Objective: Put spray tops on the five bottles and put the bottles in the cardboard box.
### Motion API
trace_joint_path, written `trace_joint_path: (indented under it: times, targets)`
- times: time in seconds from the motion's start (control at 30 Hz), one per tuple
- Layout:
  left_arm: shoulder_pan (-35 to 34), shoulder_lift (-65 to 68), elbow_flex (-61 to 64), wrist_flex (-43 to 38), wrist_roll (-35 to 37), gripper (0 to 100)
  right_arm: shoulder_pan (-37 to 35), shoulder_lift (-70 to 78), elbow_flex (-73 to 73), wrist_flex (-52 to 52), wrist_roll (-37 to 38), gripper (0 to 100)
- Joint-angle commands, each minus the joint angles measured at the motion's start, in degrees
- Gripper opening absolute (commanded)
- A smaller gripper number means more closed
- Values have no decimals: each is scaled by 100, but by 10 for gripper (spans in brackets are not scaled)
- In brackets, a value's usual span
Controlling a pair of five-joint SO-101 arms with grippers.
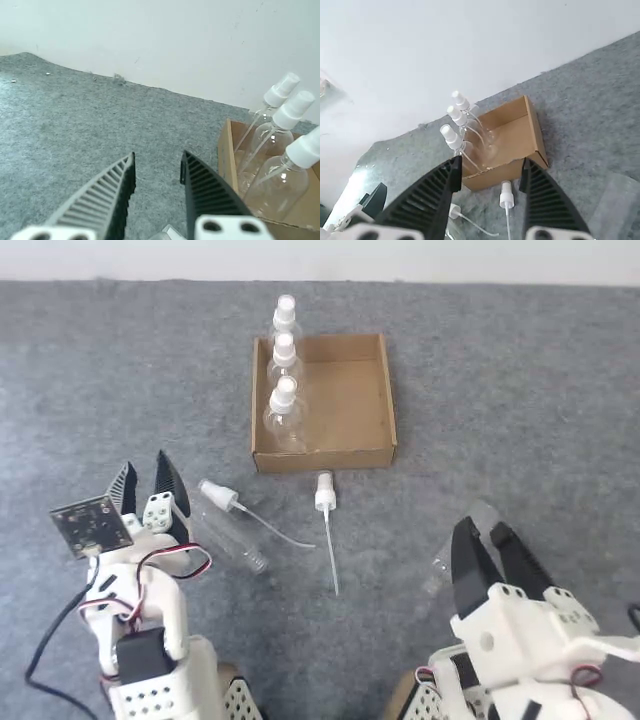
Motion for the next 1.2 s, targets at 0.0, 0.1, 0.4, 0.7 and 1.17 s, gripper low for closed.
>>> trace_joint_path:
  times: [0.0,0.1,0.4,0.7,1.17]
  targets:
    - [-35,-88,-57,-185,79,141,-48,1015,-1081,356,281,145]
    - [-35,-88,-57,-185,79,141,-48,1464,-1495,620,440,145]
    - [-35,-88,-57,-185,79,141,-277,2360,-1741,1226,1029,143]
    - [-35,-88,-57,-185,79,141,48,2949,-1160,1218,2312,142]
    - [-35,-88,-57,-185,79,141,1604,4145,-448,1218,7095,201]
